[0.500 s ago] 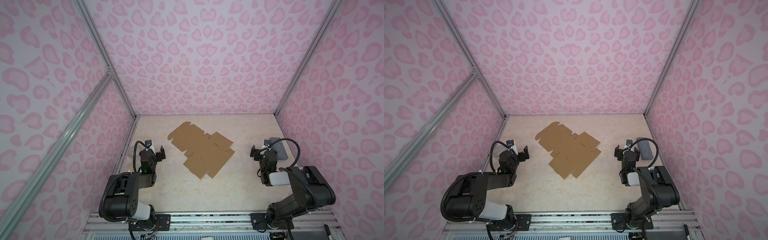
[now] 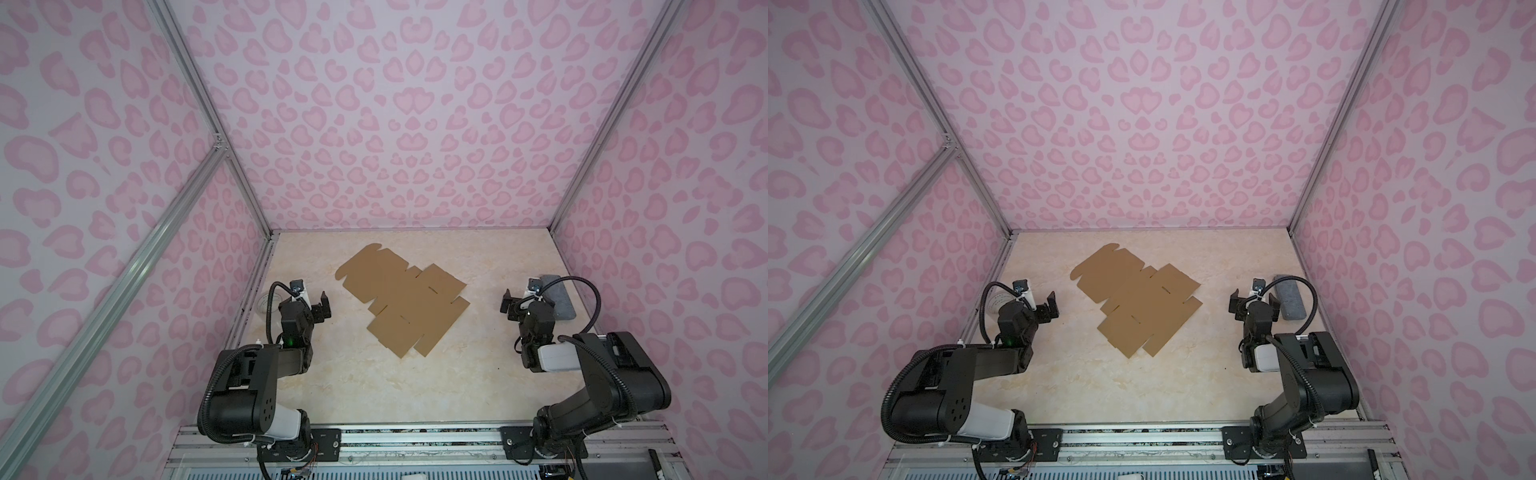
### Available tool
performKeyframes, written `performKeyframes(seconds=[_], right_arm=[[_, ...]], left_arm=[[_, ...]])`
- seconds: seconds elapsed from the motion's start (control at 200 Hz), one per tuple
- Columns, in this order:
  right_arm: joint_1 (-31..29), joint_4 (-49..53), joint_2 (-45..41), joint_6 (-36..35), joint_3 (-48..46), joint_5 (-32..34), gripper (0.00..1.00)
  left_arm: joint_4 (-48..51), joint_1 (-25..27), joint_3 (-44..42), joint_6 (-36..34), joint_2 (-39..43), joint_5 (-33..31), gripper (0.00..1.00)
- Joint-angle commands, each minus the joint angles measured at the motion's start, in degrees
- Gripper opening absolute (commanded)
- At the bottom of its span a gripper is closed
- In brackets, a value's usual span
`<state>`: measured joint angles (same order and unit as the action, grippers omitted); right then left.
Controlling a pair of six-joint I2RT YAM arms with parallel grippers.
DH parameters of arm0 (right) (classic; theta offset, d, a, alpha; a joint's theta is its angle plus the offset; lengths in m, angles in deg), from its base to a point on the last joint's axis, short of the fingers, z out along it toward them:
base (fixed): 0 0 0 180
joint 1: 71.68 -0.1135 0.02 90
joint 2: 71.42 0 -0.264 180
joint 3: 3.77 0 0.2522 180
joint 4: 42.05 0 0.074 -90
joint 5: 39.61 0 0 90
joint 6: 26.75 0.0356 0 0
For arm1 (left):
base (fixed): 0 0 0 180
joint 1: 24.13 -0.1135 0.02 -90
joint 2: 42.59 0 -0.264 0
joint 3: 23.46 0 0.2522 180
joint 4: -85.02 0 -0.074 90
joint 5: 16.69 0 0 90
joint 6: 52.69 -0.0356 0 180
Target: Fold the paper box
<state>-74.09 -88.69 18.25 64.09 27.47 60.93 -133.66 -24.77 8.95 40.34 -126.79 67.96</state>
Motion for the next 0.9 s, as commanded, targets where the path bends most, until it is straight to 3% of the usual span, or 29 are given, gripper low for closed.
performKeyframes(seconds=[0.0,0.45,0.54,0.605,0.735,0.8,0.895], right_arm=[[0.0,-2.0,0.2,-0.1,0.0,0.7,1.0],[-0.5,-1.8,-0.7,-0.5,0.1,1.4,1.0],[-3.8,7.3,-8.4,-2.7,2.2,7.8,1.0],[-5.4,17.9,-13.8,-4.0,6.9,5.8,1.0],[-11.4,24.9,-21.8,-1.5,13.3,7.4,1.0],[-11.7,24.8,-25.1,7.3,14.8,2.7,1.0],[-8.7,21.5,-31.5,37.1,11.3,-0.1,1.0]], left_arm=[[-3.4,0.0,0.4,-0.3,-0.3,0.3,0.98],[-3.3,-0.1,0.4,-0.2,-0.3,0.5,0.98],[-3.3,-0.2,0.4,-0.2,-0.3,0.6,0.97],[-3.5,-0.2,0.3,-0.3,-0.2,0.5,0.98],[0.7,0.2,1.5,0.9,3.3,-4.0,0.98],[6.9,0.3,3.5,1.0,6.3,-4.9,0.98],[11.6,2.5,5.1,-0.4,11.1,-7.2,0.97]])
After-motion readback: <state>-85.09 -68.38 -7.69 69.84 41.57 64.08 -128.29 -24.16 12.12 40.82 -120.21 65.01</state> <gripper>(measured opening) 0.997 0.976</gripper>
